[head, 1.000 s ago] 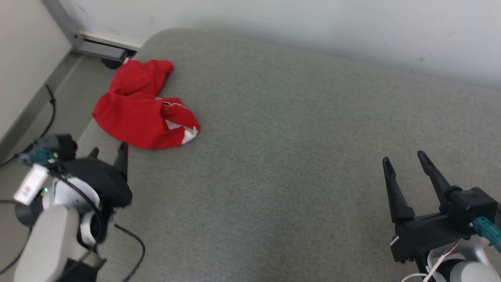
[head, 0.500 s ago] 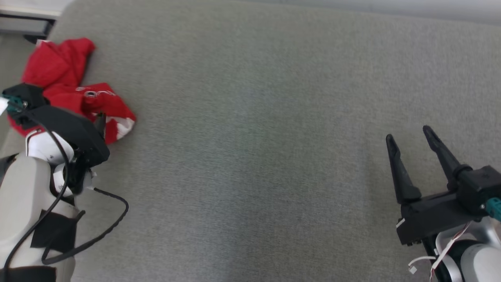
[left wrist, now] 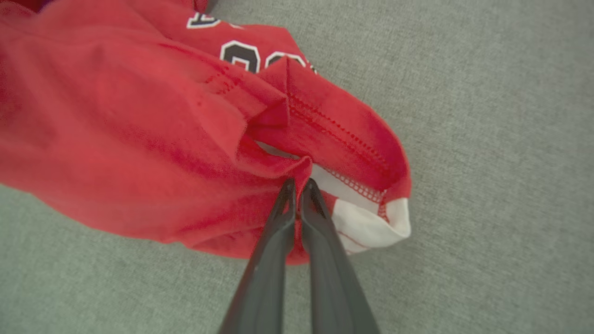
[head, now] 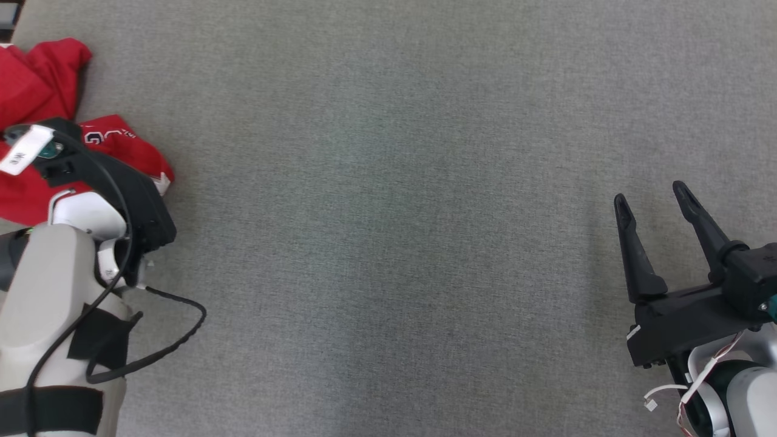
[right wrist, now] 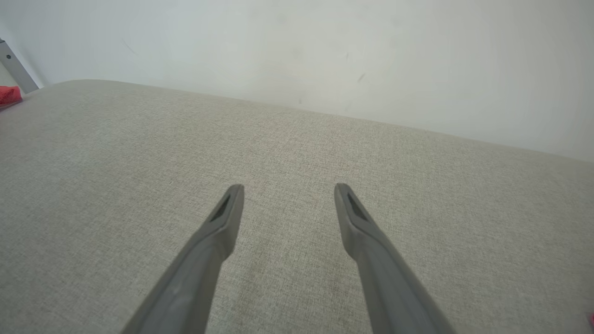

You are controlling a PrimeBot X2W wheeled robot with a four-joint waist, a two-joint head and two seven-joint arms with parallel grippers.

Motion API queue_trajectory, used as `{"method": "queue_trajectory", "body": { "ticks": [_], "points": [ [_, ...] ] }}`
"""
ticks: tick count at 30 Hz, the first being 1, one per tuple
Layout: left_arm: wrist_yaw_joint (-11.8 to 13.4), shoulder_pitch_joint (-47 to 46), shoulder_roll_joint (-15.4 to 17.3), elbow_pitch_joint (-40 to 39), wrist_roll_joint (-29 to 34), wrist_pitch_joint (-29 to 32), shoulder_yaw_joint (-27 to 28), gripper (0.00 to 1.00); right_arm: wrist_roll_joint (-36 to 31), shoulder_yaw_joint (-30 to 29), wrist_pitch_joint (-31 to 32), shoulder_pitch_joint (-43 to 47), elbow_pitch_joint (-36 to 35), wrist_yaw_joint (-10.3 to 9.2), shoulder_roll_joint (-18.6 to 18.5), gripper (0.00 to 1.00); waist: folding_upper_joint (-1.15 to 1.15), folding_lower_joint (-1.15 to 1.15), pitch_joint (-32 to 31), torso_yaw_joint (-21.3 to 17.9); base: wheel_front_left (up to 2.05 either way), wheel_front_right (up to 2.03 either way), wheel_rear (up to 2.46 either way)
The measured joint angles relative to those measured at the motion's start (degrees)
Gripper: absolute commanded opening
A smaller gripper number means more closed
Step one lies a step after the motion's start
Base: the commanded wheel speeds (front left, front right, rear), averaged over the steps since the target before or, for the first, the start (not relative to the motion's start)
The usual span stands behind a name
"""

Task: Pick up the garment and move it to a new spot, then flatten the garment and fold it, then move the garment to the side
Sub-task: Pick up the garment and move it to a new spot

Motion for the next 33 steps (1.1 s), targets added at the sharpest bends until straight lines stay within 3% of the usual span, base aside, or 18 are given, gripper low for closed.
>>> {"method": "queue_trajectory", "body": {
  "ticks": [16,23,33],
  "points": [
    [0.0,-3.4,-0.1,5.4,4.4,-2.1,-0.9,0.0,0.7,1.2,-1.2,-1.2,6.2,0.0,1.9,1.0,0.0,-0.01,-6.4,1.1,0.0,0.0,0.0],
    [-0.2,-4.7,-0.9,5.7,6.6,-4.0,-4.1,0.0,1.2,2.3,-2.7,-1.2,9.4,-0.03,3.8,1.0,-0.01,-0.02,-11.1,-0.1,0.0,0.0,0.0],
    [-4.2,-5.6,-3.5,3.3,8.5,-6.5,-9.4,0.0,1.6,3.4,-4.2,0.4,11.3,-0.6,6.0,1.0,-0.02,-0.02,-16.4,-5.5,0.0,0.0,0.0]
  ]
}}
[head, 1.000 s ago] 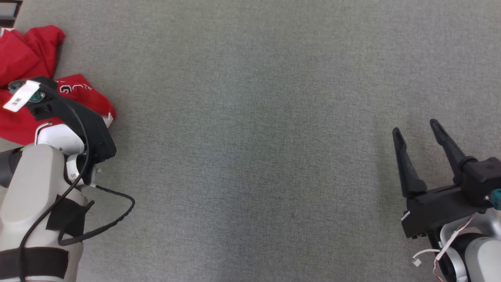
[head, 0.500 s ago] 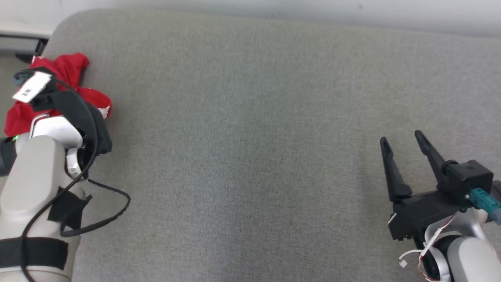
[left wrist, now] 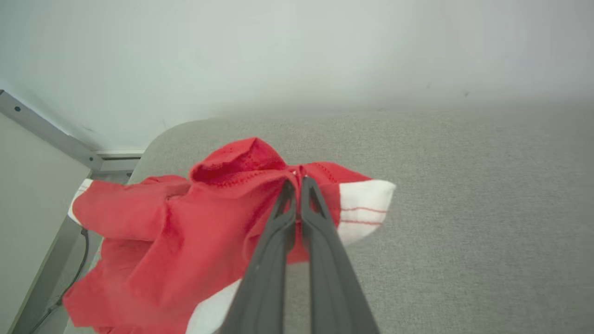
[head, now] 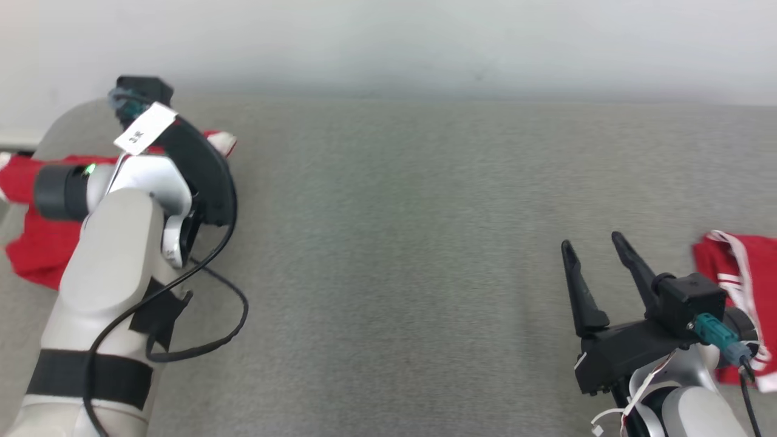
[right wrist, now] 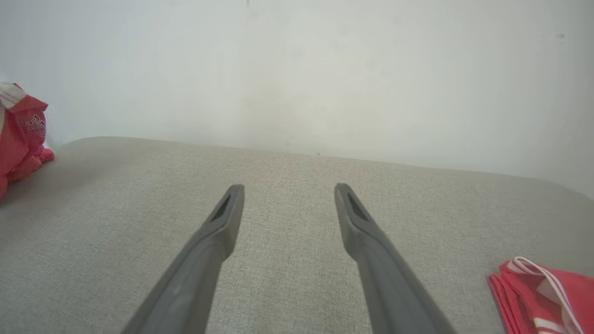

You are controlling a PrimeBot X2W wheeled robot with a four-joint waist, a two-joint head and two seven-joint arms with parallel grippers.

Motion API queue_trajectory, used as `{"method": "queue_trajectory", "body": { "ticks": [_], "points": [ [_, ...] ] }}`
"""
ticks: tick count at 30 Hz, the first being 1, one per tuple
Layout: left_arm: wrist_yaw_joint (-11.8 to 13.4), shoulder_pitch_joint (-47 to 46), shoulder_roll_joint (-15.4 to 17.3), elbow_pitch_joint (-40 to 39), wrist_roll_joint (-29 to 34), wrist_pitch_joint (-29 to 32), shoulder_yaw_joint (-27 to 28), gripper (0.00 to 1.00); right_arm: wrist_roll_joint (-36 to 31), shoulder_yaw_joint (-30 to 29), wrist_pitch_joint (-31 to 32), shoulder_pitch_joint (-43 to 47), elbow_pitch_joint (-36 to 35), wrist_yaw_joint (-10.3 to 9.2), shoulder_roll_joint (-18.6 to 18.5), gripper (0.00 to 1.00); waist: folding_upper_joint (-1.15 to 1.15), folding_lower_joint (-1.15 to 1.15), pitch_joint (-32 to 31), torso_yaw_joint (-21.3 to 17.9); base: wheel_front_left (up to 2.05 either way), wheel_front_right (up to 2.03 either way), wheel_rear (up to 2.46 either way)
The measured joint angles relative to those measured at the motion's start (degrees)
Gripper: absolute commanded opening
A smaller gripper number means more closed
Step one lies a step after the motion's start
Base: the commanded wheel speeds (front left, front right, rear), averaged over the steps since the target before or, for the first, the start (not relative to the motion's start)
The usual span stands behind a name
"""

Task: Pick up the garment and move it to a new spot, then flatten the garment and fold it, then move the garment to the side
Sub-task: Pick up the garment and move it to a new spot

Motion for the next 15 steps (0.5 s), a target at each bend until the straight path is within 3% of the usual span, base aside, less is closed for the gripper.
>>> {"method": "queue_trajectory", "body": {
  "ticks": [15],
  "points": [
    [-2.0,-4.8,-4.0,-8.7,0.9,-2.0,-3.7,0.0,0.7,0.5,-1.1,2.4,0.7,-0.51,0.7,1.0,0.0,0.0,-5.2,-12.2,0.0,0.0,0.0]
  ]
}}
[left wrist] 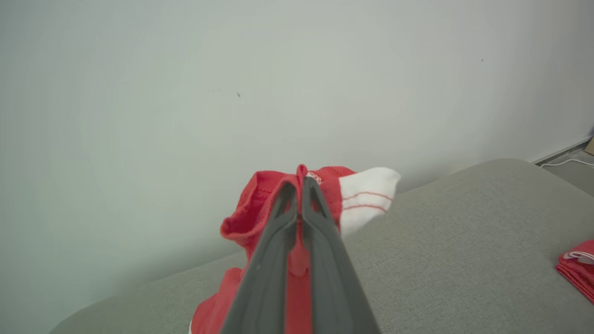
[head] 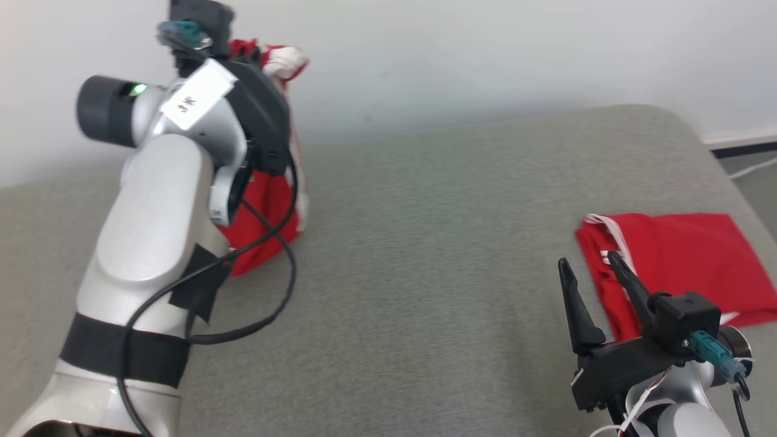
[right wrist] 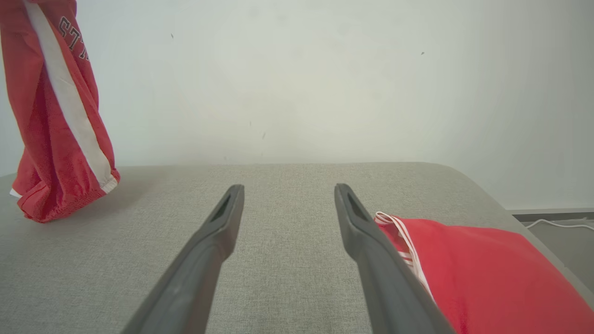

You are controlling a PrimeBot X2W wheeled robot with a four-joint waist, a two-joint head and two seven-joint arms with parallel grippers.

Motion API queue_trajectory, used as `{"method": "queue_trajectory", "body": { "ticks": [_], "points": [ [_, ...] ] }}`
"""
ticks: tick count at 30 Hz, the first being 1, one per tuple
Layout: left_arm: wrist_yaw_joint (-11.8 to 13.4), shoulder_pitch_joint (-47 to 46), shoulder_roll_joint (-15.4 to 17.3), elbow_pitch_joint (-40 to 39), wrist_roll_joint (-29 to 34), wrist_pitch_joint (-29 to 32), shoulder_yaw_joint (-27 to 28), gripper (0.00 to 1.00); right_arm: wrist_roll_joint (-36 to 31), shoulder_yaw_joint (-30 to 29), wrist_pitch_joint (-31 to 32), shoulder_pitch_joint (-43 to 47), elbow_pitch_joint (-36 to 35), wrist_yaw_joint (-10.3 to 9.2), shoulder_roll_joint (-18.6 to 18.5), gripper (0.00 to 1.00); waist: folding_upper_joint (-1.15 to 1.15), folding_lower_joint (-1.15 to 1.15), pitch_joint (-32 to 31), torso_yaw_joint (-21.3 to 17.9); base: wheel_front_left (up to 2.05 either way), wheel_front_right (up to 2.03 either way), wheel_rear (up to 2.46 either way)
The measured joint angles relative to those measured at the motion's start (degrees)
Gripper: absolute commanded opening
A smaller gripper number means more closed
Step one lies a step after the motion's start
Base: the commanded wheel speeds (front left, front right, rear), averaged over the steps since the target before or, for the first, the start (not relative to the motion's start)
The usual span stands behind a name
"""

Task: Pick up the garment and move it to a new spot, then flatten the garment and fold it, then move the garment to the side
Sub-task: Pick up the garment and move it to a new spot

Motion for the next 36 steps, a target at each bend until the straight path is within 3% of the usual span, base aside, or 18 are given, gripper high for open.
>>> {"method": "queue_trajectory", "body": {
  "ticks": [12,17,29,32,34,36],
  "points": [
    [-2.0,-0.8,-0.9,-7.9,-0.4,0.9,-7.7,0.0,0.7,0.2,-0.4,1.1,-0.6,0.0,0.4,1.0,0.0,0.01,-1.6,-8.1,0.0,0.0,0.0],
    [-1.9,-0.7,-0.9,-11.3,-4.8,1.7,-13.9,0.0,0.8,-0.6,-0.8,2.4,-1.3,-0.18,0.3,1.0,0.0,0.01,-0.8,-9.8,0.0,0.0,0.0],
    [0.6,7.6,0.0,-4.9,-5.6,5.4,-15.2,0.0,1.3,-1.8,-1.8,2.1,-2.5,-0.73,0.4,1.0,0.01,0.02,2.7,-7.4,0.0,0.0,0.0],
    [1.1,10.0,1.3,-3.6,-5.4,6.0,-15.3,0.29,1.3,-1.9,-1.9,2.1,-2.5,-0.76,0.4,1.0,0.01,0.02,3.2,-6.1,0.0,0.0,0.0],
    [1.6,10.8,2.8,-2.9,-5.1,6.0,-14.9,0.16,1.3,-1.9,-1.9,2.0,-2.5,-0.87,0.4,1.0,0.01,0.02,3.5,-5.1,0.0,0.0,0.0],
    [1.7,11.6,3.8,-2.3,-5.1,6.0,-14.5,0.18,1.3,-1.8,-1.9,1.9,-2.4,-0.9,0.4,1.0,0.01,0.02,3.7,-4.1,0.0,0.0,0.0]
  ]
}}
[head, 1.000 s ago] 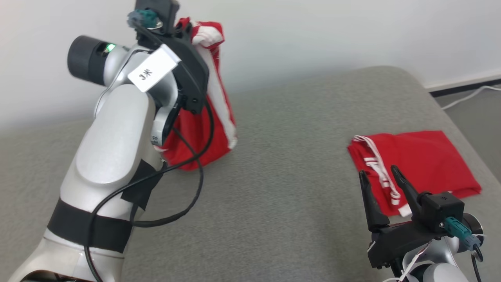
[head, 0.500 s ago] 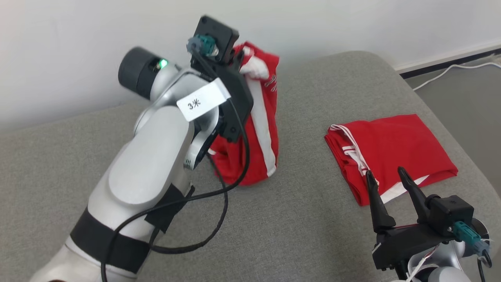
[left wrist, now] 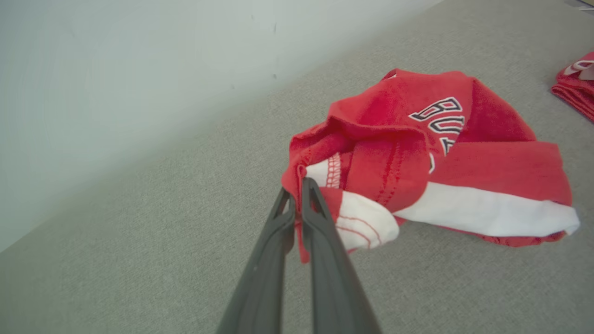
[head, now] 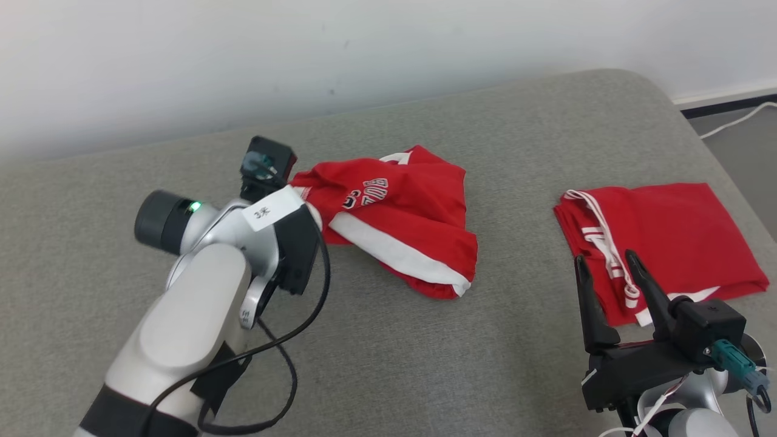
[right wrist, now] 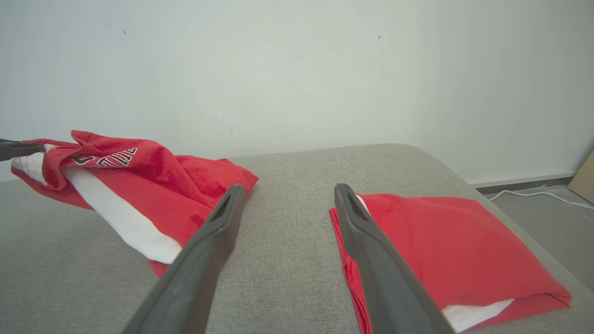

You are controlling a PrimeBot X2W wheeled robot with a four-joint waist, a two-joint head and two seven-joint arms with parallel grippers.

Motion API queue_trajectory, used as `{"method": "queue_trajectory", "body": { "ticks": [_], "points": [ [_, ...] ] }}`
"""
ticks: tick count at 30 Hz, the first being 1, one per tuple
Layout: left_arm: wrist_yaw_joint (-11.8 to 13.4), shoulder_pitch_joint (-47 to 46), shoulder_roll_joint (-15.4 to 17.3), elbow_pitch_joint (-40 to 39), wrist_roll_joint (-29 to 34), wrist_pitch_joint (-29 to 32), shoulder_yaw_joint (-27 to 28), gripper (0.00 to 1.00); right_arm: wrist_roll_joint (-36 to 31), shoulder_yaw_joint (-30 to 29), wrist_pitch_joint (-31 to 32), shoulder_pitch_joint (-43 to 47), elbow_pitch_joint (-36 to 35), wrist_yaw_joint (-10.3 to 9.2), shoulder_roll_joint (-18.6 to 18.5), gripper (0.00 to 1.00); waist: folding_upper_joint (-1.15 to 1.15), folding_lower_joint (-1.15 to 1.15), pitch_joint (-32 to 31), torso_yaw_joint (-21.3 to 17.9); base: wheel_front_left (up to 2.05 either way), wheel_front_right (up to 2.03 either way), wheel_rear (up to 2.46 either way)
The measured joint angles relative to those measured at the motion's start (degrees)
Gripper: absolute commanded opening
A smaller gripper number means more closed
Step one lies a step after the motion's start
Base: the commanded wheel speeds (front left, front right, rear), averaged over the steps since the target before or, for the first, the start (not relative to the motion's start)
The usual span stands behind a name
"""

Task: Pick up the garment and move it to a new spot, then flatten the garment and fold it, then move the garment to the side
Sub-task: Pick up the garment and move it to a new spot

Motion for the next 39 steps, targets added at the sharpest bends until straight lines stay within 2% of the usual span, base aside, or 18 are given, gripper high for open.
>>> {"method": "queue_trajectory", "body": {
  "ticks": [1,2,3,4,5,6,7,8,15,21,27,31,34,39],
  "points": [
    [0.2,0.7,0.2,0.4,-0.1,0.2,0.3,0.03,0.0,0.0,0.0,0.0,0.1,0.0,0.0,1.0,0.0,0.0,0.1,0.5,0.0,0.0,0.0],
    [0.2,0.7,0.2,0.4,-0.1,0.2,0.3,0.05,0.0,0.0,0.0,0.0,0.1,0.0,0.0,1.0,0.0,0.0,0.1,0.5,0.0,0.0,0.0],
    [0.4,2.4,0.5,0.7,-0.6,0.5,0.7,0.17,0.0,0.0,0.0,0.0,0.2,0.0,0.0,1.0,0.0,0.0,0.1,1.4,0.0,0.0,0.0],
    [0.4,2.4,0.5,0.7,-0.6,0.5,0.7,0.24,0.0,0.0,0.0,0.0,0.2,0.0,0.0,1.0,0.0,0.0,0.1,1.4,0.0,0.0,0.0],
    [0.4,3.3,0.5,0.7,-0.9,0.5,0.8,0.24,0.0,0.0,0.0,0.0,0.3,0.0,0.0,1.0,0.0,0.0,0.2,1.9,0.0,0.0,0.0],
    [0.4,4.0,0.6,0.7,-1.1,0.5,1.0,0.37,0.0,0.1,0.0,0.0,0.3,0.0,0.0,1.0,0.0,0.0,0.2,2.3,0.0,0.0,0.0],
    [0.4,4.7,0.7,0.7,-1.4,0.5,1.1,0.55,0.0,0.2,0.0,0.0,0.3,0.0,0.0,1.0,0.0,0.0,0.2,2.8,0.0,0.0,0.0],
    [0.4,5.3,0.9,0.7,-1.6,0.5,1.2,1.0,0.0,0.3,0.0,-0.1,0.5,0.0,0.0,1.0,0.0,0.0,0.2,3.2,0.0,0.0,0.0],
    [2.2,10.4,2.0,0.3,-4.4,-0.4,4.8,1.0,0.0,0.9,0.0,-0.2,1.4,0.05,0.0,1.0,0.0,0.0,-0.2,5.4,0.0,0.0,0.0],
    [3.4,16.1,3.2,-3.1,-6.4,-4.1,8.9,1.0,0.0,1.3,0.0,-0.2,2.0,0.07,0.0,1.0,0.0,-0.01,-1.4,6.1,0.0,0.0,0.0],
    [3.3,21.3,4.2,-11.2,-9.8,-12.3,12.2,1.0,0.0,1.1,-0.4,0.0,2.8,0.07,-0.1,1.0,0.0,-0.01,-2.8,6.3,0.0,0.0,0.0],
    [1.4,26.0,6.4,-17.1,-9.9,-18.1,12.4,1.0,0.0,1.1,-0.5,0.1,3.2,0.07,-0.1,1.0,0.0,-0.01,-3.7,6.1,0.0,0.0,0.0],
    [1.6,30.1,7.9,-21.5,-9.4,-22.9,12.9,1.0,0.0,0.7,-0.7,0.4,3.2,-0.02,-0.1,1.0,0.0,-0.01,-4.4,5.8,0.0,0.0,0.0],
    [2.5,34.8,7.4,-27.6,-9.4,-30.6,15.7,1.0,0.8,-1.5,-1.9,2.5,3.2,-0.11,0.0,1.0,-0.01,-0.01,-5.6,5.5,0.0,0.0,0.0]
  ]
}}
